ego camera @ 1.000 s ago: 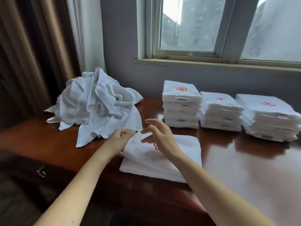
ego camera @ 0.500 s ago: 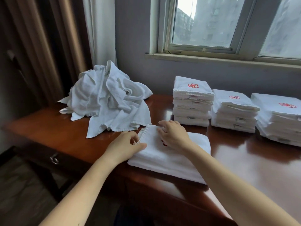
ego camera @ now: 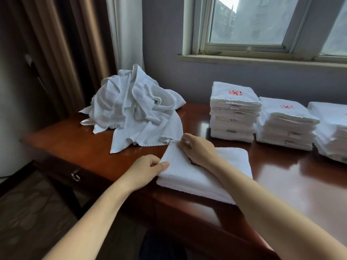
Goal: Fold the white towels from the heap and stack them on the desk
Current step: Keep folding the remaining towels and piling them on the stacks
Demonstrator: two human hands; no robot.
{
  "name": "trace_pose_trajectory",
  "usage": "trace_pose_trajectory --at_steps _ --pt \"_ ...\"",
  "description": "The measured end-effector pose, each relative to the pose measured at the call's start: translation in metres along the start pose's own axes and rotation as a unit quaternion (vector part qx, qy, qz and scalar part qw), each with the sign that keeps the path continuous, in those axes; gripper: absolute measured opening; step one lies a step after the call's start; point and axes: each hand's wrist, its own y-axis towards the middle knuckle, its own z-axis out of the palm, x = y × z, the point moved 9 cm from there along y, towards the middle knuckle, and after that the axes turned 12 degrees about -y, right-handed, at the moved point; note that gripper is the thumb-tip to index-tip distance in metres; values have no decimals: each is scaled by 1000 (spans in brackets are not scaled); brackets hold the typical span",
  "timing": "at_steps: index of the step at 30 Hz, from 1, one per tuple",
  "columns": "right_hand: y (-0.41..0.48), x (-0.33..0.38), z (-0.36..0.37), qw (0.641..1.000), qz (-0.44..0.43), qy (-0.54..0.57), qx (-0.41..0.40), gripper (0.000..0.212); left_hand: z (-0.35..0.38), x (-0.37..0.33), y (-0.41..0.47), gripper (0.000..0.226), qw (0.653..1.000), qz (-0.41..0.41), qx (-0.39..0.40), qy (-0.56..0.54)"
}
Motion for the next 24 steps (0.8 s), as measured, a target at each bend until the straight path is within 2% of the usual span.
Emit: trace_pose_trajectory --at_steps 3,5,6,9,11,13,15,17,19,21,24 --pt "3 -6 3 999 32 -30 8 32 -1 -5 4 43 998 5 -14 56" --pt "2 -8 5 998 43 -39 15 31 -2 -10 6 24 996 -2 -25 88" --pt "1 -9 3 998 43 -35 18 28 -3 -15 7 22 993 -7 -27 117" --pt "-6 -17 -13 998 47 -13 26 34 7 -43 17 50 977 54 -16 205" --pt "-16 -30 -28 997 67 -19 34 45 25 -71 26 51 973 123 -14 193" --pt "-30 -41 -39 994 80 -51 56 47 53 -87 36 48 971 155 5 184" --pt "-50 -47 -40 988 89 -91 89 42 82 -86 45 43 960 154 39 232" --pt "-71 -52 -30 979 99 -125 129 41 100 -68 52 42 929 138 59 338" --pt "-92 -56 -16 972 121 -137 149 48 96 -46 54 47 913 93 49 395" --pt "-105 -61 -8 971 150 -121 143 59 87 -32 55 52 918 64 36 390" --pt "-108 -65 -5 974 153 -113 127 66 83 -26 54 56 932 61 61 353"
